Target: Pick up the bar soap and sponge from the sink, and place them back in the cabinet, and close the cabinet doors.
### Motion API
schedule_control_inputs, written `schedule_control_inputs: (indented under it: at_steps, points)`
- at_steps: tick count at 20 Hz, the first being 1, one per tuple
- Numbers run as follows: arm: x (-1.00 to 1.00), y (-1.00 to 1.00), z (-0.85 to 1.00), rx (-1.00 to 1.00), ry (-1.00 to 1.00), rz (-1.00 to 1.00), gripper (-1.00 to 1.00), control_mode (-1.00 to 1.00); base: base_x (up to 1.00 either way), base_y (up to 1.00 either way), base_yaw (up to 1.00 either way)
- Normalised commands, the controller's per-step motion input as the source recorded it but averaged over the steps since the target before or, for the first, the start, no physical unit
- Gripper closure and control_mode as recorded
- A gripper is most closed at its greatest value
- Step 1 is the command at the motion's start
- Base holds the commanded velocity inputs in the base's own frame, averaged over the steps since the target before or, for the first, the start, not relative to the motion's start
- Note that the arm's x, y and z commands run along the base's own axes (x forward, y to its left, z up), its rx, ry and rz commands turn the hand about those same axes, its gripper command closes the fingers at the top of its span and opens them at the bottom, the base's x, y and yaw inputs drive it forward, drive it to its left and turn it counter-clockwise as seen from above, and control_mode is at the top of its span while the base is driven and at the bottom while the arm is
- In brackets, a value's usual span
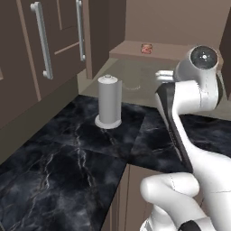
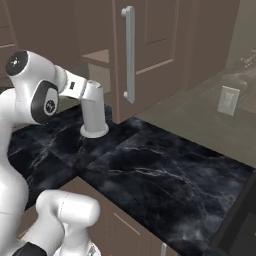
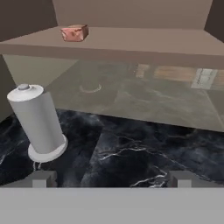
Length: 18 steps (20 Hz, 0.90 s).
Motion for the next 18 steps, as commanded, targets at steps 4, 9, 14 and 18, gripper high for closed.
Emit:
schedule_control_inputs:
  at_steps: [4, 9, 14, 18]
  points:
    - [-0.69, 0.0, -0.12, 0.0, 0.03, 0.2, -1.0, -1.0, 0.0, 0.0, 0.0]
    - [-0.51, 0.01, -0.06, 0.0, 0.04, 0.23, -1.0, -1.0, 0.0, 0.0, 0.0]
    - [-0.57, 0.02, -0.01, 0.0, 0.0, 0.09, -1.0, -1.0, 0.0, 0.0, 0.0]
    - [-0.66, 0.05, 0.0, 0.0, 0.0, 0.02, -1.0, -1.0, 0.0, 0.0, 0.0]
